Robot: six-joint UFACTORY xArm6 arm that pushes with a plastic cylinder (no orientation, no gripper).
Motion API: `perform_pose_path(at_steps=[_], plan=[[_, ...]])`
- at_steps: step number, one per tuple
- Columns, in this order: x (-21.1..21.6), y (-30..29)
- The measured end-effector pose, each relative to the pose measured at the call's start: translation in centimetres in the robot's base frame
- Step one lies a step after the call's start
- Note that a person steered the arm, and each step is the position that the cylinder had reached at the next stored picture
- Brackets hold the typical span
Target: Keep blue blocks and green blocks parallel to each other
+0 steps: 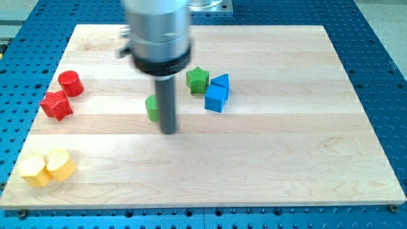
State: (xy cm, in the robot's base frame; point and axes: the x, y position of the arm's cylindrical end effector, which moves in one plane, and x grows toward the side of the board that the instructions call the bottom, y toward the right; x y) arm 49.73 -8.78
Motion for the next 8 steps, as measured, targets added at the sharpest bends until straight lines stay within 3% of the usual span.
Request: perform_pose_path(at_steps=[1, 2, 3, 4, 6, 7, 8], plan=[[-3.9, 0.5], [-8.4, 6.3], [-6.1, 6.3], [-6.1, 11.5], [-5.6, 30.5], [-3.6, 19.7], [-5.1, 8.0]])
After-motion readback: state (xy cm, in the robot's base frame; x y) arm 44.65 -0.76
